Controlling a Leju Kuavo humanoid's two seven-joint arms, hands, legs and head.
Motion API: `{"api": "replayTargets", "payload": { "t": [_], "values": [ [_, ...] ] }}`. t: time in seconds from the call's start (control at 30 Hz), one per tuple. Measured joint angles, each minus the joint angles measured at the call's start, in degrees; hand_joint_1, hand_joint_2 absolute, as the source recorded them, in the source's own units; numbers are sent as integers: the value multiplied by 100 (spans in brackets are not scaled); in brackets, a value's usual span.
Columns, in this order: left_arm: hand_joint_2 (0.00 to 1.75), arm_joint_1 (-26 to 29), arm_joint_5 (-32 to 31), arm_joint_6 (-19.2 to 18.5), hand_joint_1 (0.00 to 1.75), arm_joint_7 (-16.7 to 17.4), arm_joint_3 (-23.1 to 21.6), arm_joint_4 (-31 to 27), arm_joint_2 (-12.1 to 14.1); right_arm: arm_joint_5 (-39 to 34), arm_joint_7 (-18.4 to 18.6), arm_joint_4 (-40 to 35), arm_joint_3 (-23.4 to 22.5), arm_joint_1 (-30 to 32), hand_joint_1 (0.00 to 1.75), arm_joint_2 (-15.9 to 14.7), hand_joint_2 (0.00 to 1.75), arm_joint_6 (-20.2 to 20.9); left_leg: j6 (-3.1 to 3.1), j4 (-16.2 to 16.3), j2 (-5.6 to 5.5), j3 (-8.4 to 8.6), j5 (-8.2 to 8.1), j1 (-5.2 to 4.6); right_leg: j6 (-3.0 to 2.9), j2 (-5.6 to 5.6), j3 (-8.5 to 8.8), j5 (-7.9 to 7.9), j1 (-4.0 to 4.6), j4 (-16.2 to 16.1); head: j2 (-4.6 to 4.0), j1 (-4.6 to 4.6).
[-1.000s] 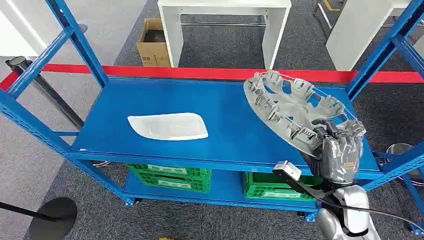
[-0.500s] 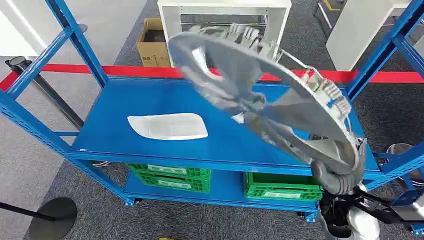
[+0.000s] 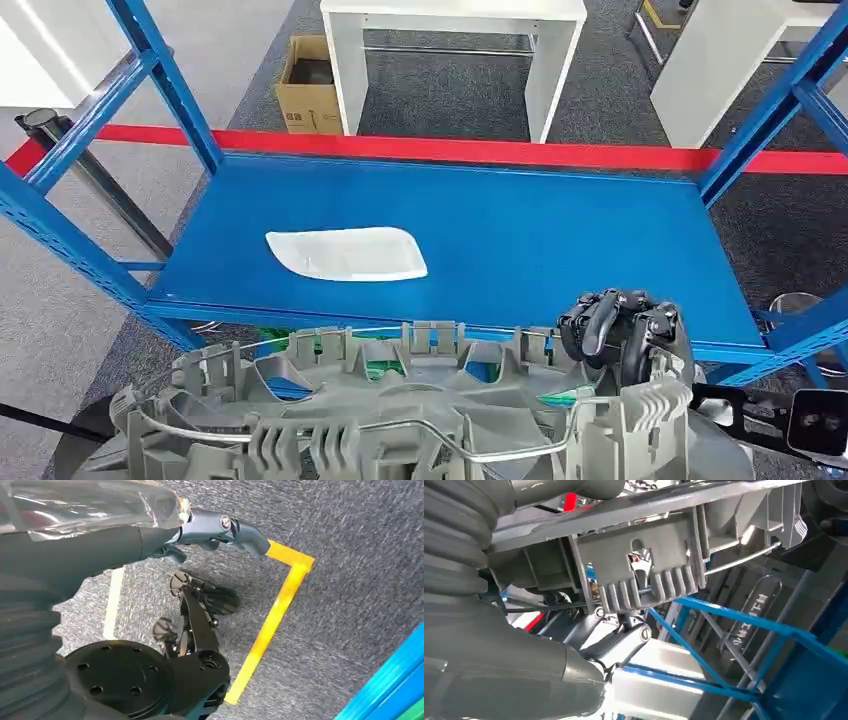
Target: Take the parts from the cabinet and place them on the table.
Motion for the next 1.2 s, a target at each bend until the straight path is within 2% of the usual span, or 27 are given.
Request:
{"api": "replayTargets", "payload": {
  "t": [0.03, 0.07, 0.13, 0.17, 0.2, 0.3, 0.33, 0.4, 0.47, 0.5, 0.53, 0.57, 0.63, 0.67, 0.7, 0.73, 0.8, 0.83, 0.87, 0.9, 0.97, 1.0, 1.03, 1.07, 1.13, 1.17, 1.2],
  "values": [
    [175, 0, -6, 2, 0, 7, 0, 2, 0, -17, 8, 0, 13, -1, 175, -15, 175, 11, -1, 4, -3, 3, -1, 3, -1, -1, 0, 82, -4, -7, 0, -2],
    [175, -2, -22, 9, 0, 24, 0, 2, -2, -35, 20, 0, 20, -8, 175, -33, 175, 11, -10, 11, -7, 6, -7, 11, -2, -3, 124, 278, -7, -279, -2, 2],
    [175, -1, -37, 64, 0, 57, 0, 2, -7, -112, 48, 2, 39, -46, 175, -66, 175, 11, -66, 57, -17, 6, -44, 35, 3, -32, 682, 818, -17, -1399, 0, 2],
    [175, -1, -55, 83, 0, 79, 0, 0, -7, -151, 61, 11, 46, -84, 175, -74, 175, 11, -110, 93, -17, -11, -70, 34, -5, -56, 880, 753, -18, -1775, 0, 0],
    [175, -5, -85, 114, 0, 96, -2, 0, 0, -166, 68, 28, 50, -94, 175, -83, 175, -2, -138, 113, -23, -41, -82, 7, -71, -17, 878, 872, 16, -1706, 0, -15],
    [175, 1, -159, 203, 0, 196, -4, -2, 17, -79, 9, 65, 46, -135, 175, -105, 175, -131, -209, 133, -34, -59, -47, 14, -143, 1, 834, 833, 32, -1729, -2, -6],
    [175, 6, -177, 230, 0, 216, -7, 0, 26, -41, -11, 77, 46, -140, 175, -114, 175, -164, -233, 155, -38, -87, -74, 23, -197, -6, 813, 868, -15, -1753, 0, -4],
    [175, 10, -205, 245, 0, 240, -11, 0, 24, 2, -41, 98, 44, -152, 175, -120, 175, -199, -315, 551, -27, -244, -494, 38, -276, -23, 743, 921, -17, -1753, 0, -39],
    [175, 10, -205, 258, 0, 277, -11, 0, 37, 144, -131, 105, 44, -148, 175, -125, 175, -301, -365, 1429, -24, -589, -1008, 65, -304, -35, 648, 985, -11, -1750, 0, -44],
    [175, 15, -207, 275, 0, 317, -11, 0, 37, 251, -201, 109, 44, -146, 175, -129, 175, -384, -375, 1788, -23, -706, -1149, 73, -303, -38, 598, 1022, -10, -1748, 0, -44],
    [175, 20, -218, 280, 0, 364, -11, 0, 35, 338, -251, 120, 46, -142, 175, -140, 175, -458, -375, 1879, -21, -694, -1136, 76, -297, -39, 550, 1060, -9, -1748, 0, -46],
    [175, 21, -230, 280, 0, 396, -11, 0, 37, 392, -282, 122, 46, -138, 175, -149, 175, -518, -368, 1710, -20, -567, -1014, 77, -291, -39, 512, 1094, -9, -1747, 0, -44],
    [175, 18, -282, 280, 0, 466, -13, 0, 48, 514, -341, 116, 46, -136, 175, -159, 175, -643, -327, 731, -20, 62, -580, 73, -267, -34, 439, 1170, -7, -1748, 0, -46],
    [175, 13, -326, 278, 0, 509, -17, -2, 63, 568, -370, 87, 46, -135, 175, -164, 175, -686, -285, 184, -27, 432, -469, 67, -248, -31, 424, 1209, -7, -1748, 0, -44],
    [175, 4, -365, 269, 0, 568, -24, -4, 79, 606, -387, 48, 46, -126, 175, -173, 175, -697, -295, -56, -31, 573, -551, 35, -208, -29, 412, 1245, 9, -1749, 0, -44],
    [175, 14, -405, 247, 0, 605, -28, -4, 79, 619, -393, 26, 50, -129, 175, -188, 175, -702, -271, 2, -45, 514, -440, 12, -164, -34, 434, 1283, -5, -1783, 0, -28],
    [175, 20, -413, 243, 0, 658, -31, -4, 98, 621, -400, -9, 55, -125, 175, -201, 175, -706, -233, 2, -47, 462, -431, -12, -76, -36, 424, 1373, -23, -1819, -2, -68],
    [175, 24, -417, 240, 0, 660, -33, -4, 103, 621, -400, -22, 52, -121, 175, -212, 175, -708, -174, -49, -40, 392, -344, -3, -25, -36, 412, 1436, -13, -1867, 0, -72],
    [175, 16, -417, 236, 0, 660, -35, -4, 101, 623, -402, -24, 52, -114, 175, -238, 175, -710, -127, -96, -4, 374, -251, 49, -26, -18, 338, 1324, -20, -1784, 0, -72],
    [175, 16, -417, 232, 0, 662, -37, -4, 94, 621, -402, -35, 52, -113, 175, -251, 175, -710, -77, -100, -6, 291, -186, 47, -28, -26, 239, 1012, 7, -1577, -2, -41],
    [175, 31, -457, 203, 0, 771, -44, -4, 98, 634, -422, -52, 55, -113, 175, -262, 175, -713, -47, -90, 22, 147, -56, 26, -4, -28, 12, 335, 13, -705, 0, -24],
    [175, 32, -490, 188, 0, 868, -50, -4, 98, 643, -422, -52, 55, -113, 175, -273, 175, -708, -41, -84, 29, 75, -2, 10, -1, -28, -70, 169, 15, -293, 0, -15],
    [175, 33, -522, 184, 0, 996, -61, -4, 94, 647, -426, -52, 54, -114, 175, -282, 175, -693, -38, -76, 37, 6, 49, -1, -3, -28, -69, 155, 15, -51, 0, -11],
    [175, 36, -522, 199, 0, 1139, -63, -4, 83, 645, -431, -61, 50, -114, 175, -291, 175, -684, -40, -59, 44, -70, 97, -13, -23, -28, 76, 279, 19, -99, -2, -7],
    [175, 51, -529, 304, 0, 1432, -61, 0, 15, 603, -435, -85, 26, -115, 175, -310, 175, -649, -55, -3, 46, -195, 161, -19, -65, -29, 727, 640, 30, -909, 0, -9],
    [175, 66, -529, 370, 0, 1552, -61, 0, -18, 573, -439, -101, -2, -116, 175, -337, 175, -627, -71, 44, 45, -246, 182, -19, -91, -31, 1153, 693, 38, -1507, 0, -7],
    [175, 86, -529, 448, 0, 1676, -61, 0, -54, 542, -452, -116, -35, -117, 175, -371, 175, -588, -95, 77, 43, -290, 201, -41, -115, -35, 1408, 462, 57, -1911, 0, -13]
  ]
}}
